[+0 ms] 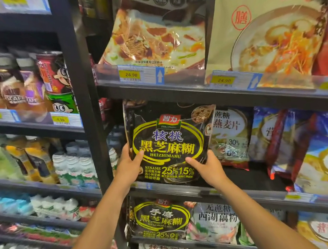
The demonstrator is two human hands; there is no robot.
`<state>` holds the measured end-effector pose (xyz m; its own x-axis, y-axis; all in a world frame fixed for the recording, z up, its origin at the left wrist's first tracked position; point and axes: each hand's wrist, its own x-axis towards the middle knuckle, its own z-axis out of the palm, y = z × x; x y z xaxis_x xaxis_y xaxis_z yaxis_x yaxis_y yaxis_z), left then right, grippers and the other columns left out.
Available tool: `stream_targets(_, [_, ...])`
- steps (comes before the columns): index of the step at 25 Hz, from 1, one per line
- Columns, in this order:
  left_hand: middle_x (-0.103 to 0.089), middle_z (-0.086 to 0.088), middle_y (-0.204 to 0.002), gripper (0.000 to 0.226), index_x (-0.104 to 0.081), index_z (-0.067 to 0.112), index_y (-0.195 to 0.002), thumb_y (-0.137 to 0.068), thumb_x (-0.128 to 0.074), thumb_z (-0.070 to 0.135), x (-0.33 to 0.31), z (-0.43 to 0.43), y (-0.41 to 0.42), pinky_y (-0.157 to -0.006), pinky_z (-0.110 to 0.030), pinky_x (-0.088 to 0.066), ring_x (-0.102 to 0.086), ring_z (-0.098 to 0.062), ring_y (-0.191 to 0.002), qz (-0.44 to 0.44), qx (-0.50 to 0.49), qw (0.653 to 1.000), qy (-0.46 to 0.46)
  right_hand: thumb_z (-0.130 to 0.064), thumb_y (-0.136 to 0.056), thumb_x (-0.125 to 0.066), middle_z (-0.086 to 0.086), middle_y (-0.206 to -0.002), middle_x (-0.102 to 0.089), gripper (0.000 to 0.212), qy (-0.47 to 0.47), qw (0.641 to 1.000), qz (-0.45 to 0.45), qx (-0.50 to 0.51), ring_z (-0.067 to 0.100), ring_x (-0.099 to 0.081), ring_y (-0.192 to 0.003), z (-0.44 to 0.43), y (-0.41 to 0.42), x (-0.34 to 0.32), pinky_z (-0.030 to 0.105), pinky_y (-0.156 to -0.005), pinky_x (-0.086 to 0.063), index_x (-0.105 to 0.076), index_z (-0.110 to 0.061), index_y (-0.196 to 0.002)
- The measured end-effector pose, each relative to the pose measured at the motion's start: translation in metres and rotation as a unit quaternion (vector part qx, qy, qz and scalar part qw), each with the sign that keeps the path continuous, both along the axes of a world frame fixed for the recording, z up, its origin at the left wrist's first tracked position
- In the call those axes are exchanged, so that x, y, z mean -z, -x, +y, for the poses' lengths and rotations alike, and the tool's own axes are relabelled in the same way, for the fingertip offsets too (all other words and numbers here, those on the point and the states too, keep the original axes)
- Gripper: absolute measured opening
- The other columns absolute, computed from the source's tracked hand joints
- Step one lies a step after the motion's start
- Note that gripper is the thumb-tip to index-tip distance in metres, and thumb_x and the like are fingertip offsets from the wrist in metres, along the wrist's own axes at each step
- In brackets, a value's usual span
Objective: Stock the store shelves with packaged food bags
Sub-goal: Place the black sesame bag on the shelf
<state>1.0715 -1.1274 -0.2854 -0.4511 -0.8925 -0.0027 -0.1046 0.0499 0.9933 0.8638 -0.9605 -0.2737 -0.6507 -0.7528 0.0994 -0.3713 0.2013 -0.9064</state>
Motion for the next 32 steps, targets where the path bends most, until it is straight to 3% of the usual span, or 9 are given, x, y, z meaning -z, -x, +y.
stream_targets(3, [-0.062, 0.009, -0.140, 0.083, -0.026, 0.035, -0.158, -0.091, -0.074, 0.032, 0.012, -0.006, -0.005, -0.100, -0.042, -0.055, -0.067, -0.015, -0.112, -0.052, 0.023, 0.998, -0.006, -0.040, -0.086, -0.083, -0.019, -0.102, -0.062, 0.040, -0.052, 0.999, 0.000, -0.001, 0.014, -0.064, -0.103, 0.001, -0.003, 0.004, 0.033, -0.085, -0.045, -0.052, -0.028, -0.107])
stream_targets(6, [-0.059, 0.014, -0.138, 0.113, -0.007, 0.039, -0.162, -0.080, -0.085, 0.030, 0.014, -0.008, -0.008, -0.106, -0.045, -0.050, -0.063, -0.015, -0.115, -0.155, 0.059, 0.986, 0.029, -0.034, -0.073, -0.094, -0.021, -0.103, -0.059, 0.066, -0.104, 0.993, 0.056, -0.023, 0.009, -0.060, -0.098, -0.002, -0.004, 0.007, 0.034, -0.085, -0.047, -0.043, -0.027, -0.114])
stream_targets(12, [-0.060, 0.013, -0.131, 0.107, -0.011, 0.037, -0.160, -0.084, -0.084, 0.017, 0.013, -0.016, 0.002, -0.107, -0.046, -0.049, -0.059, 0.001, -0.092, -0.146, -0.003, 0.988, 0.051, -0.041, -0.072, -0.094, -0.006, -0.102, -0.059, 0.058, -0.094, 0.985, 0.135, 0.044, 0.025, -0.066, -0.104, -0.026, -0.007, 0.013, 0.043, -0.082, -0.055, -0.050, -0.022, -0.104])
stream_targets(15, [-0.059, 0.008, -0.140, 0.097, -0.022, 0.034, -0.154, -0.082, -0.085, 0.018, 0.014, -0.021, 0.006, -0.108, -0.049, -0.048, -0.063, -0.015, -0.111, -0.148, -0.019, 0.986, 0.073, -0.044, -0.071, -0.093, 0.001, -0.106, -0.055, 0.061, -0.127, 0.981, 0.136, 0.047, 0.030, -0.066, -0.106, -0.032, -0.005, 0.014, 0.047, -0.085, -0.057, -0.050, -0.019, -0.105])
stream_targets(19, [-0.055, 0.011, -0.140, 0.121, 0.002, 0.035, -0.162, -0.080, -0.087, 0.029, 0.023, -0.017, -0.001, -0.101, -0.043, -0.049, -0.059, -0.015, -0.112, -0.188, 0.025, 0.979, 0.078, -0.054, -0.065, -0.093, 0.002, -0.122, -0.050, 0.081, -0.181, 0.976, 0.113, 0.037, 0.028, -0.061, -0.119, -0.025, -0.003, 0.021, 0.051, -0.094, -0.056, -0.046, -0.022, -0.123])
stream_targets(22, [-0.059, 0.011, -0.136, 0.126, 0.006, 0.037, -0.161, -0.078, -0.088, 0.031, 0.025, -0.017, 0.000, -0.103, -0.050, -0.052, -0.062, -0.017, -0.110, -0.200, 0.024, 0.976, 0.086, -0.069, -0.053, -0.089, -0.003, -0.133, -0.049, 0.105, -0.226, 0.965, 0.128, 0.020, 0.025, -0.054, -0.132, -0.024, -0.009, 0.034, 0.054, -0.098, -0.054, -0.039, -0.031, -0.136])
stream_targets(24, [-0.056, 0.012, -0.138, 0.124, 0.005, 0.034, -0.163, -0.081, -0.087, 0.026, 0.023, -0.018, 0.004, -0.106, -0.049, -0.049, -0.059, -0.018, -0.118, -0.205, 0.015, 0.975, 0.080, -0.068, -0.055, -0.090, -0.004, -0.135, -0.053, 0.102, -0.204, 0.969, 0.132, 0.037, 0.025, -0.055, -0.133, -0.028, -0.012, 0.037, 0.053, -0.096, -0.054, -0.040, -0.032, -0.136])
stream_targets(27, [-0.053, 0.008, -0.151, 0.113, -0.011, 0.034, -0.160, -0.079, -0.089, 0.024, 0.024, -0.022, 0.011, -0.109, -0.049, -0.047, -0.053, -0.023, -0.136, -0.180, -0.017, 0.978, 0.104, -0.061, -0.063, -0.092, 0.001, -0.128, -0.059, 0.086, -0.210, 0.964, 0.143, 0.072, 0.029, -0.062, -0.124, -0.039, -0.013, 0.032, 0.049, -0.090, -0.056, -0.048, -0.022, -0.126])
stream_targets(32, [-0.059, 0.003, -0.139, 0.096, -0.027, 0.031, -0.149, -0.078, -0.089, 0.015, 0.020, -0.029, 0.018, -0.093, -0.035, -0.043, -0.056, -0.012, -0.104, -0.171, -0.008, 0.978, 0.116, -0.069, -0.064, -0.087, 0.003, -0.119, -0.061, 0.082, -0.243, 0.953, 0.158, 0.088, 0.031, -0.066, -0.115, -0.049, -0.010, 0.032, 0.046, -0.085, -0.056, -0.050, -0.018, -0.116])
